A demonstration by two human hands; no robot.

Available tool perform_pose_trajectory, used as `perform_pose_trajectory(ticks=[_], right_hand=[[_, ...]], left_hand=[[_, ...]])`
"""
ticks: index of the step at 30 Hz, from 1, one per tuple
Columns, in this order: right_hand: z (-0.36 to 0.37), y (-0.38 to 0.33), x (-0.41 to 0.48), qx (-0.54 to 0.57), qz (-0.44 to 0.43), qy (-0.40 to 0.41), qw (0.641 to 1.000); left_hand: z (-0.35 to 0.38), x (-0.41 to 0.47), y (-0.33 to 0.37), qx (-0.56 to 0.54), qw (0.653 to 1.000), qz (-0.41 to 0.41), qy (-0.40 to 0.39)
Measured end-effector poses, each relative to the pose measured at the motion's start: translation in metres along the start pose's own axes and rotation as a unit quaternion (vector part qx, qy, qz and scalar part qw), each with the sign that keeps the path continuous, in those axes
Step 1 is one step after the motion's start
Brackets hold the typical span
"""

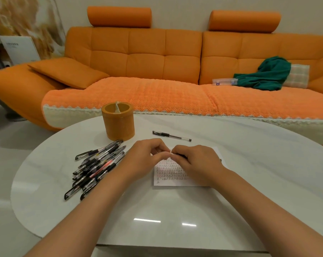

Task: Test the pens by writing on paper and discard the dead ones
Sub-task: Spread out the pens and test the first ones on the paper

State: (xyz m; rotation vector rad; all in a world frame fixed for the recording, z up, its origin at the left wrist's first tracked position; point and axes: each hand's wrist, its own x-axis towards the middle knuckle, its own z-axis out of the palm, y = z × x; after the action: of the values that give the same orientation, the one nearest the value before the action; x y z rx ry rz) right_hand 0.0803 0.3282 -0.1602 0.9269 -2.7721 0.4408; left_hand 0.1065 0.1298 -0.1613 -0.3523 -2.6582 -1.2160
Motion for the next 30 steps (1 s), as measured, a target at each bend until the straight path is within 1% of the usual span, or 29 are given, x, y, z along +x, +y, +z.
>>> perform_pose_trajectory(ticks=[3,6,8,10,14,17,19,21,24,26,28,30], right_hand=[[-0.003,0.0,0.0,-0.013,0.008,-0.029,0.999],[-0.003,0.003,-0.002,-0.005,0.025,-0.042,0.999],[-0.004,0.006,-0.004,0.052,0.037,-0.042,0.997],[-0.006,0.008,-0.006,0.118,0.044,-0.034,0.991],[-0.007,0.009,-0.002,0.205,0.068,-0.007,0.976],[-0.004,0.009,0.0,0.301,0.098,-0.012,0.949],[-0.005,0.008,0.0,0.366,0.115,-0.022,0.923],[-0.007,0.007,0.001,0.41,0.113,-0.031,0.904],[-0.005,0.007,0.001,0.455,0.093,-0.051,0.884],[-0.001,0.005,-0.001,0.473,0.077,-0.05,0.876],[0.002,0.0,-0.002,0.506,0.093,-0.05,0.856],[0.005,-0.005,-0.003,0.547,0.128,-0.07,0.824]], left_hand=[[-0.001,0.001,-0.002,0.017,1.0,-0.005,-0.011],[-0.005,0.003,-0.007,0.083,0.996,-0.019,-0.02],[-0.008,0.003,-0.011,0.136,0.99,-0.038,-0.028],[-0.009,0.003,-0.014,0.167,0.983,-0.056,-0.044],[-0.005,0.003,-0.017,0.208,0.974,-0.034,-0.082],[-0.003,0.005,-0.02,0.217,0.972,-0.015,-0.093],[-0.004,0.006,-0.022,0.218,0.968,-0.017,-0.12],[-0.005,0.006,-0.024,0.223,0.964,-0.011,-0.144],[-0.003,0.007,-0.028,0.233,0.962,0.002,-0.139],[0.0,0.007,-0.029,0.239,0.962,0.01,-0.132],[0.001,0.008,-0.029,0.239,0.963,0.013,-0.128],[0.001,0.008,-0.029,0.231,0.964,0.012,-0.129]])
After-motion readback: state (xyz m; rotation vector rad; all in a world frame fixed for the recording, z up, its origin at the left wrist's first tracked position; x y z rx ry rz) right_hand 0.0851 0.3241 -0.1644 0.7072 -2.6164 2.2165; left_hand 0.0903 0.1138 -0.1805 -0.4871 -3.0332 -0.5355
